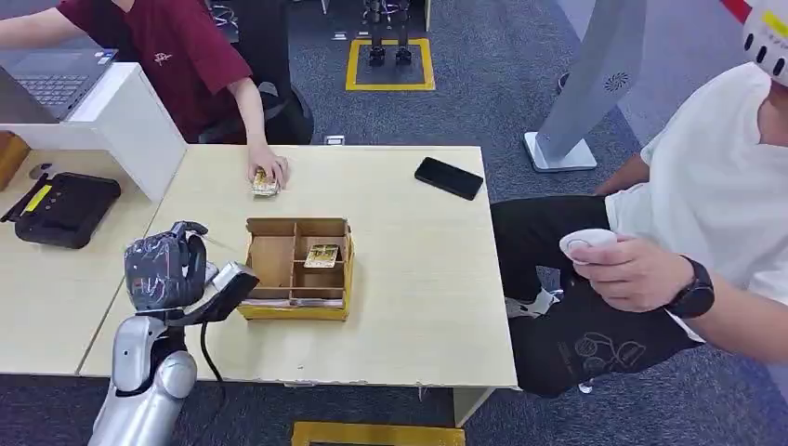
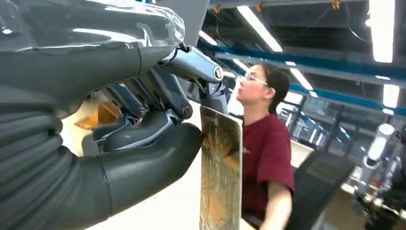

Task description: Pass the card to the sensor for recognition and then transmit it.

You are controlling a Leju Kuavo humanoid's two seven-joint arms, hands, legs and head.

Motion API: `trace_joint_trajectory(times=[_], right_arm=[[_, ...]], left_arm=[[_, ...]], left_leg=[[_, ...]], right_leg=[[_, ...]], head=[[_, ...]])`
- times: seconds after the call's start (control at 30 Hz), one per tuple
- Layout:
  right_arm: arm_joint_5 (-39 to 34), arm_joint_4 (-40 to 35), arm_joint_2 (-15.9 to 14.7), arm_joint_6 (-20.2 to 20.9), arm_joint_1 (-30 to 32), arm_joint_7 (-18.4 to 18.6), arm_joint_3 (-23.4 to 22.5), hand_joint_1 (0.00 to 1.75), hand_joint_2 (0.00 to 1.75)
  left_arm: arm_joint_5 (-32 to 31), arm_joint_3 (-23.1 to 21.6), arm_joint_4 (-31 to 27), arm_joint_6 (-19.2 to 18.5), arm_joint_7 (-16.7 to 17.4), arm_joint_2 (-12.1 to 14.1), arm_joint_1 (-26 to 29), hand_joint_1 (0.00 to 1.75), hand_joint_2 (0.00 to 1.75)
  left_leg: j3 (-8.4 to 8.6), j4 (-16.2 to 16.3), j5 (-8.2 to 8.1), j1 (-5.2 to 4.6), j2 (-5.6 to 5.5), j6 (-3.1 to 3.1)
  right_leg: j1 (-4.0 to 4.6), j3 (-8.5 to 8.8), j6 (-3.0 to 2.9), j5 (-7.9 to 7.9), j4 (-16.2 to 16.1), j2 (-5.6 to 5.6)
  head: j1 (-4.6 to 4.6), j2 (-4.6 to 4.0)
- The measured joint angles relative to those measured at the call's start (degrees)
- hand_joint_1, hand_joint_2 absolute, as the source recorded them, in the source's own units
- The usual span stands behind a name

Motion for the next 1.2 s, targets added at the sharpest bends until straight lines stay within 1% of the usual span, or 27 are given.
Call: trace_joint_trajectory(times=[0.07, 0.1, 0.17, 0.3, 0.53, 1.2], right_arm=[[0.0, 0.0, 0.0, 0.1, 0.0, 0.0, 0.3, 0.0, 0.0], [0.0, 0.0, 0.0, 0.1, -0.1, 0.0, 0.4, 0.0, 0.0], [0.0, 0.0, 0.0, 0.2, -0.1, 0.1, 0.5, 0.0, 0.0], [0.0, 0.0, -0.1, 0.4, -0.1, 0.2, 0.7, 0.0, 0.0], [0.0, 0.0, -0.2, 0.6, -0.1, 0.2, 1.0, 0.0, 0.0], [0.0, 0.0, -0.2, 0.6, -0.1, 0.2, 1.4, 0.0, 0.0]], left_arm=[[-2.2, 0.5, 1.5, 0.7, 1.8, 0.3, -2.3, 1.75, 1.75], [-2.6, 0.7, 2.3, 0.8, 2.1, 0.5, -3.4, 1.75, 1.75], [-2.9, 1.1, 3.5, 1.1, 2.4, 0.9, -5.0, 1.75, 1.75], [-3.1, 1.2, 5.1, 1.3, 2.3, 1.0, -6.5, 1.75, 1.75], [-3.1, 1.3, 6.5, 1.5, 2.3, 1.1, -6.9, 1.75, 1.75], [-3.1, 1.3, 7.1, 1.5, 2.3, 1.1, -7.2, 1.75, 1.75]], left_leg=[[0.0, 0.0, 0.01, 0.0, -0.02, 0.0], [0.0, 0.0, 0.01, 0.0, -0.02, -0.01], [0.0, 0.0, 0.04, 0.0, 0.0, -0.05], [0.0, 0.0, 0.04, 0.0, 0.0, -0.05], [-0.01, 0.0, 0.04, 0.0, 0.0, -0.05], [-0.01, 0.0, 0.04, 0.0, 0.0, -0.05]], right_leg=[[0.0, 0.01, 0.02, 0.02, 0.0, -0.01], [0.0, 0.01, 0.0, 0.03, 0.0, -0.01], [0.0, 0.0, -0.05, 0.07, 0.0, 0.01], [0.0, 0.0, -0.05, 0.07, 0.0, 0.01], [0.0, -0.02, -0.05, 0.07, 0.0, 0.01], [0.0, -0.02, -0.05, 0.08, 0.0, 0.01]], head=[[0.0, 0.02], [0.0, 0.02], [-0.02, 0.02], [0.0, 0.02], [0.0, 0.02], [0.0, 0.0]])
